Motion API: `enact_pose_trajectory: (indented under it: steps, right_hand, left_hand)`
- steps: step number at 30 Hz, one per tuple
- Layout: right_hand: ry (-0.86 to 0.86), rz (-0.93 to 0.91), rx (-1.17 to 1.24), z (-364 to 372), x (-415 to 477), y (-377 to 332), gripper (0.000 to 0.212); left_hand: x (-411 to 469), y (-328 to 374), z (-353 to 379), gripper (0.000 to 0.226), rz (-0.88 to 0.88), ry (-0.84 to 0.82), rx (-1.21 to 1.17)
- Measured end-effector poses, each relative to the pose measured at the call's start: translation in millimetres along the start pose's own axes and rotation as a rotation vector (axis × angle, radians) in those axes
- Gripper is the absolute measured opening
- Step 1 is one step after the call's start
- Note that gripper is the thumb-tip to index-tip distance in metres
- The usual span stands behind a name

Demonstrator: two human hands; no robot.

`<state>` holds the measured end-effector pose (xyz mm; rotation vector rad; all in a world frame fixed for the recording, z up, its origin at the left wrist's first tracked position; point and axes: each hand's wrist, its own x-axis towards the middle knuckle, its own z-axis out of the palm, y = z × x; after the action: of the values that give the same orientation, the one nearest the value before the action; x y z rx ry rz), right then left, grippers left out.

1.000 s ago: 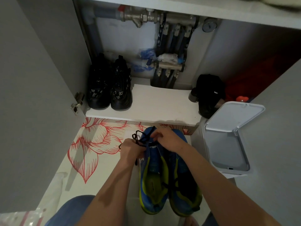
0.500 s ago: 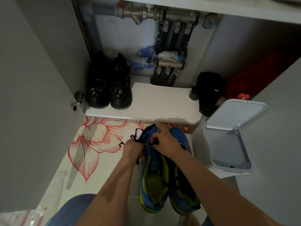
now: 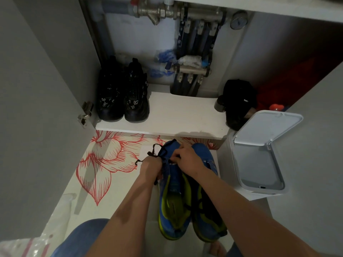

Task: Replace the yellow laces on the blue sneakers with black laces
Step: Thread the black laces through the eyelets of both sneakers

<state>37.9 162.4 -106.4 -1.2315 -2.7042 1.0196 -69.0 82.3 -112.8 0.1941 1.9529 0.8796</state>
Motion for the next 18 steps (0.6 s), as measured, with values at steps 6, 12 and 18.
enact_pose_trajectory:
  steps: [6,12,18]
  right_hand:
    - [-0.076,-0.05,0.092,-15,-2,1,0.014]
    - [-0.047,-0.03,0.006,-5,-2,0,0.013]
    - [-0.047,-0.046,0.0,-3,-1,0,0.012]
  left_hand:
    - [-3,3,-3,0.014,0.108,0.024,0.155]
    - [-5,1,1,0.024,0.166,0.113,0.373]
    - [-1,1,2,0.025,0.129,0.147,0.41]
